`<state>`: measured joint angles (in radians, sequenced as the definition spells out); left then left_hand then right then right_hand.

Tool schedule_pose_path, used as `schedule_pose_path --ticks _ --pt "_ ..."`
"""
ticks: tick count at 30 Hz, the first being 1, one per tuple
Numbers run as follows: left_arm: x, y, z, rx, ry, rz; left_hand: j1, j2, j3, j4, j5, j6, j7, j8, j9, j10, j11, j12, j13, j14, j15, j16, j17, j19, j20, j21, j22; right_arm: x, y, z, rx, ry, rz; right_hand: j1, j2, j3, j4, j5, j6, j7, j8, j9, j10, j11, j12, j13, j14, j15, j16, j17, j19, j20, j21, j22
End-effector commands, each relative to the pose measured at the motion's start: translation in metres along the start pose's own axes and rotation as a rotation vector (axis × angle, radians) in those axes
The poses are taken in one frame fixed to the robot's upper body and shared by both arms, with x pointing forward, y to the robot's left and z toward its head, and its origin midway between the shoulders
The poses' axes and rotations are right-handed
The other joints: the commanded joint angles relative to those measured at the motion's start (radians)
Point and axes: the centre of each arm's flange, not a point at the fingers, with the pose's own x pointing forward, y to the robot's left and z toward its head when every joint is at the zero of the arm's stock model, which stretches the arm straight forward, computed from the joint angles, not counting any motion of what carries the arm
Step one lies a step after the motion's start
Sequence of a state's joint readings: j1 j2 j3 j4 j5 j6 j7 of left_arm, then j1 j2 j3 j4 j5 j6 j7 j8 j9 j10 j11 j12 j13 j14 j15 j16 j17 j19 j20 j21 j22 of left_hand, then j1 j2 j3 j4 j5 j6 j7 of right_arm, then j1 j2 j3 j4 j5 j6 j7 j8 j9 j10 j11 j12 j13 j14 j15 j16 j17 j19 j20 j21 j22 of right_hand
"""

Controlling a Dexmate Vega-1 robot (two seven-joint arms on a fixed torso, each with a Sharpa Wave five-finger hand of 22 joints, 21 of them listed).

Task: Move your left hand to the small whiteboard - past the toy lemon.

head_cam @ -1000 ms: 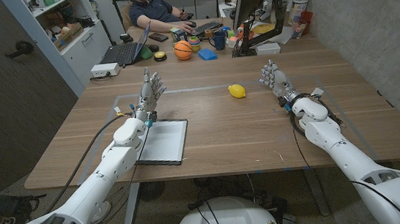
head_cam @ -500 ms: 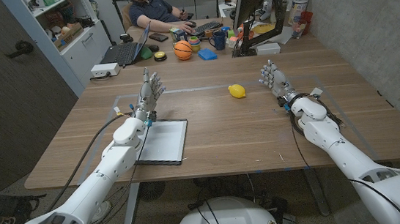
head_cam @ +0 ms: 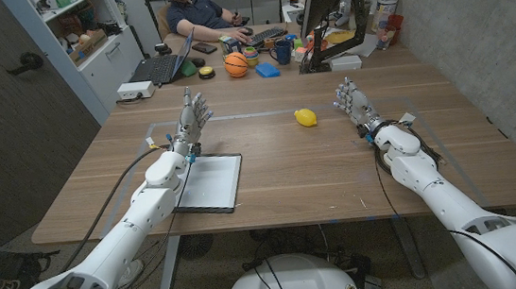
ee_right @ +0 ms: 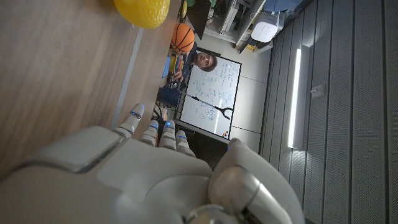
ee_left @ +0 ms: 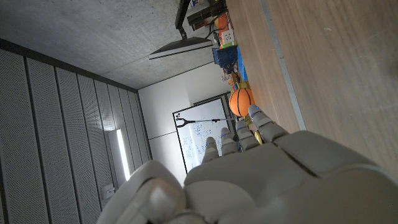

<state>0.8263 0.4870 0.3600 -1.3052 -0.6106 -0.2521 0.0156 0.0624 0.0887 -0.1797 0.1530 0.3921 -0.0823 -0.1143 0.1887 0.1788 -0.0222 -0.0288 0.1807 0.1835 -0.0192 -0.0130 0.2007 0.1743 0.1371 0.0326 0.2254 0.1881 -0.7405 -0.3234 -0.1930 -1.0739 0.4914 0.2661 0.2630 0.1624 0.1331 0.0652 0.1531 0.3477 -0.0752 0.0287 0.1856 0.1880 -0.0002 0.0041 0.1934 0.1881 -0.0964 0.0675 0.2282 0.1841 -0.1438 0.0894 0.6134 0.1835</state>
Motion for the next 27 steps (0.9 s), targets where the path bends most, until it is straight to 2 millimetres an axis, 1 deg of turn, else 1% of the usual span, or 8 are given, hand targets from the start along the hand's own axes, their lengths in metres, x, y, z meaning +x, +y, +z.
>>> schedule_pose_path --ticks 1,27 --pt "0.0016 0.0016 -0.0006 -0.002 0.001 -0.002 0.005 0.017 -0.007 -0.001 0.007 -0.008 -0.002 0.005 0.005 -0.011 -0.002 0.005 0.004 -0.007 0.002 0.001 0.005 0.008 -0.002 -0.001 0.004 0.0012 0.0014 -0.0002 0.003 0.002 -0.003 -0.008 0.011 -0.001 0.003 0.004 -0.004 0.003 0.007 0.003 0.000 0.005 0.001 0.005 0.004 -0.003 0.001 0.001 0.003 -0.002 -0.003 0.003" --pt "0.0089 0.0080 -0.0023 -0.003 0.006 -0.003 0.006 0.017 -0.012 -0.001 0.008 -0.009 -0.003 0.005 0.005 -0.012 -0.002 0.005 0.004 -0.007 0.003 0.001 0.005 0.008 -0.001 -0.004 0.004 0.0094 0.0048 -0.0021 0.001 0.008 -0.003 -0.010 0.010 -0.001 0.003 0.005 -0.004 0.003 0.007 0.003 0.000 0.004 0.001 0.005 0.004 -0.003 -0.001 0.001 0.005 -0.002 -0.009 0.004"
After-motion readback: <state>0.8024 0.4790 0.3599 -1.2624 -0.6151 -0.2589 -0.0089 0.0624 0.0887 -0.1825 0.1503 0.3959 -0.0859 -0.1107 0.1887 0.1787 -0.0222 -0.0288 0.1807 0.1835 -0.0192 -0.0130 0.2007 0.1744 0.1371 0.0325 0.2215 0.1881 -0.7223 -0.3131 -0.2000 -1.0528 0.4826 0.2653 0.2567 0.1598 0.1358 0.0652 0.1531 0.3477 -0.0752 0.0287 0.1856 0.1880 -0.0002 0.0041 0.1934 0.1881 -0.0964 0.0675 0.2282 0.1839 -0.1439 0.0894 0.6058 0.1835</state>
